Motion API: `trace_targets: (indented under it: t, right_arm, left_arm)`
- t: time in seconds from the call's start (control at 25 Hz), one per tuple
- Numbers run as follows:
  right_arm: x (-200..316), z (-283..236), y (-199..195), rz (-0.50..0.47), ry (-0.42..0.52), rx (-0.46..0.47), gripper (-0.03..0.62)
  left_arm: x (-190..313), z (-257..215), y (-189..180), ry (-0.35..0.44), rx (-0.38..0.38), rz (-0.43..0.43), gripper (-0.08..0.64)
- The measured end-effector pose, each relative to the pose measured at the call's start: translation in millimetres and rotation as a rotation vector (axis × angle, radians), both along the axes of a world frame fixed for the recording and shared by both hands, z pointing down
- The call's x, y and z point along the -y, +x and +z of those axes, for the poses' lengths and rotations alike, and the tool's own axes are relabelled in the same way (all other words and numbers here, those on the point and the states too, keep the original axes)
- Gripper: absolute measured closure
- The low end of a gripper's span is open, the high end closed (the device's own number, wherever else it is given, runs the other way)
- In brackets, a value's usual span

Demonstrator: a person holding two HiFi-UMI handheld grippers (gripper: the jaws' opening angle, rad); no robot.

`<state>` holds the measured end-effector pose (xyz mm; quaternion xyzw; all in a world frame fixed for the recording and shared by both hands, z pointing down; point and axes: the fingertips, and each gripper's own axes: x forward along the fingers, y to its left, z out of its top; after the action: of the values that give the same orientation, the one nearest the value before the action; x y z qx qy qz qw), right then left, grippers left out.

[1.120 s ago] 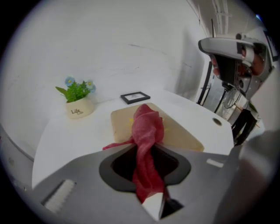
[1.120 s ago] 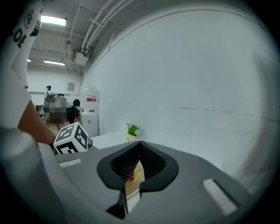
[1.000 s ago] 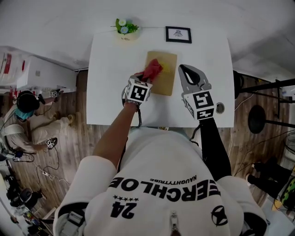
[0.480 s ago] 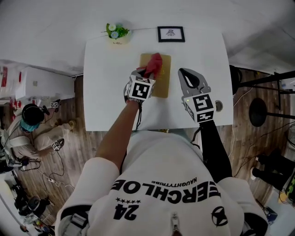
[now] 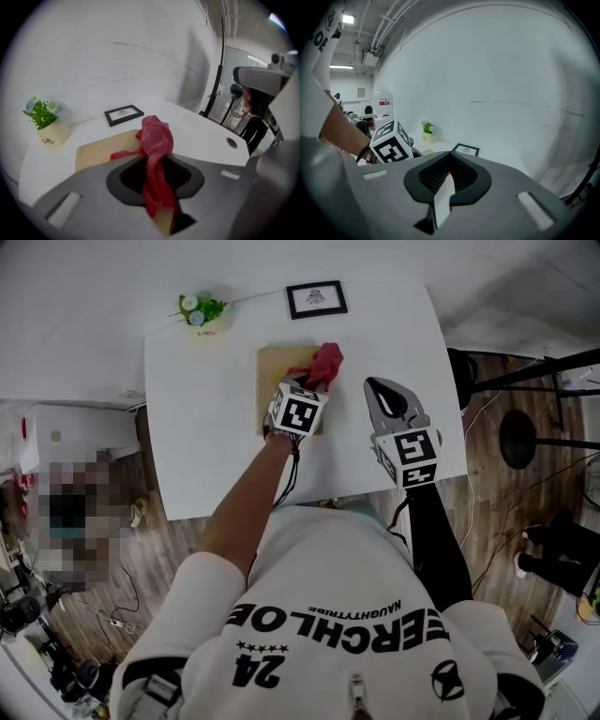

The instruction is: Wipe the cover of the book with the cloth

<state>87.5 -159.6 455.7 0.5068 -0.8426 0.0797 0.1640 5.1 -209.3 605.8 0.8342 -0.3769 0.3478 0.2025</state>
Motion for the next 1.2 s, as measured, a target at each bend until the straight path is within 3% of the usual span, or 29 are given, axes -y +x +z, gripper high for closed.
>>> trace_targets:
  t: [0.24,0.8,1.2]
  right_arm:
    - [2.0,1.4,-5.5,-0.026,-0.004,-0.005,0.595]
    - [13.5,-8.9,-24.5,-0.086,0.026,0.005,0.595]
    - [8.3,-14.3,-28.4,-0.103,0.040,0.008,0.595]
  left_arm:
    - [3.4,-0.6,-9.2,-0.002,-0.001,0.005,0.405]
    - [14.1,9.0,-149.4,0.006,0.096,-0.281,0.407]
    - [6.1,5.9,-159.2,-0.010,0.097,-0.364,0.408]
